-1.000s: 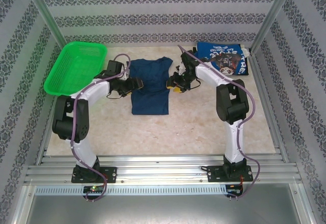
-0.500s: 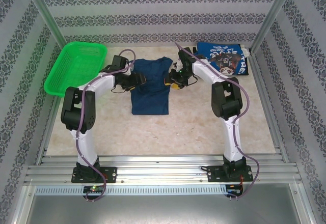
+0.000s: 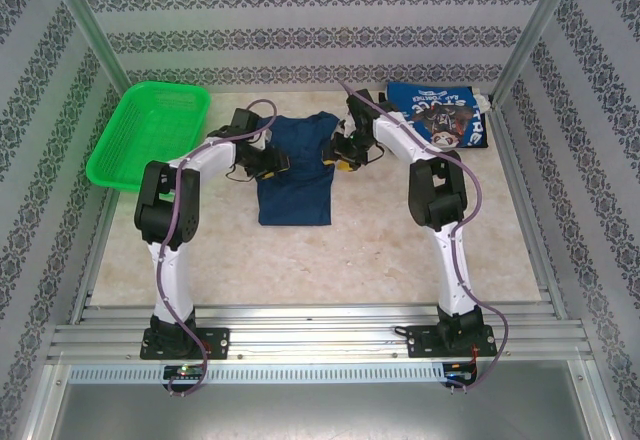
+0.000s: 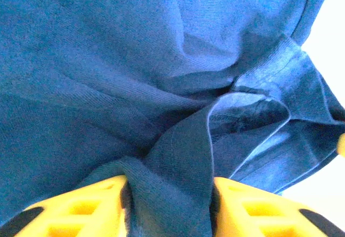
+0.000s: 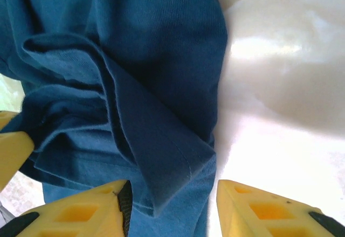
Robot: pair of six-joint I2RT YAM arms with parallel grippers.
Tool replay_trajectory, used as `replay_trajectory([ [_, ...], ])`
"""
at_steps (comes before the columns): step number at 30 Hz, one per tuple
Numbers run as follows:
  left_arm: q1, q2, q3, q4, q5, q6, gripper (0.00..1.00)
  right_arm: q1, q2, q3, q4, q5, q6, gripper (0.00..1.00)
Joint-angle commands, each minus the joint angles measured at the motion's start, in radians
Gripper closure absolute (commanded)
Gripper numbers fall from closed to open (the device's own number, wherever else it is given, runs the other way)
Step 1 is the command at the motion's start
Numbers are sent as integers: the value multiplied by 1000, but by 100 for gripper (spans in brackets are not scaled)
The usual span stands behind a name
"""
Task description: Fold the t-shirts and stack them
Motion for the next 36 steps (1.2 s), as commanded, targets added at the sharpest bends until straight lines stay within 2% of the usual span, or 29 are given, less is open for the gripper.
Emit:
replay_trajectory([
  [1,-2,15,49,-72,-13,35,77,2,39,64,-60,28,-25,54],
  [3,0,14,63,-95,-22,37,90,5,55,89,-67,22,-24,57],
  [5,7,-4,57,-100,-24,32,96,8,69,115,-78,16,-23,60],
  [8,22,-40,30,-83,-27,17,98,19,84,143,-91,17,-24,68],
  [13,54,-67,0,-71,-29,-1,99,21,110,189,-113,16,-18,91],
  [16,75,-94,-29,-48,-25,-17,100,24,110,219,-124,16,-19,100],
  [22,99,-119,-30,-20,0,-42,100,26,98,280,-132,12,-6,100],
  [32,123,-13,66,-31,-9,-64,97,12,212,426,-157,-10,33,100],
  [34,130,14,96,-25,6,-77,93,6,230,453,-148,-14,51,100],
  [36,133,46,134,-37,13,-80,78,-1,244,469,-135,-29,66,80],
])
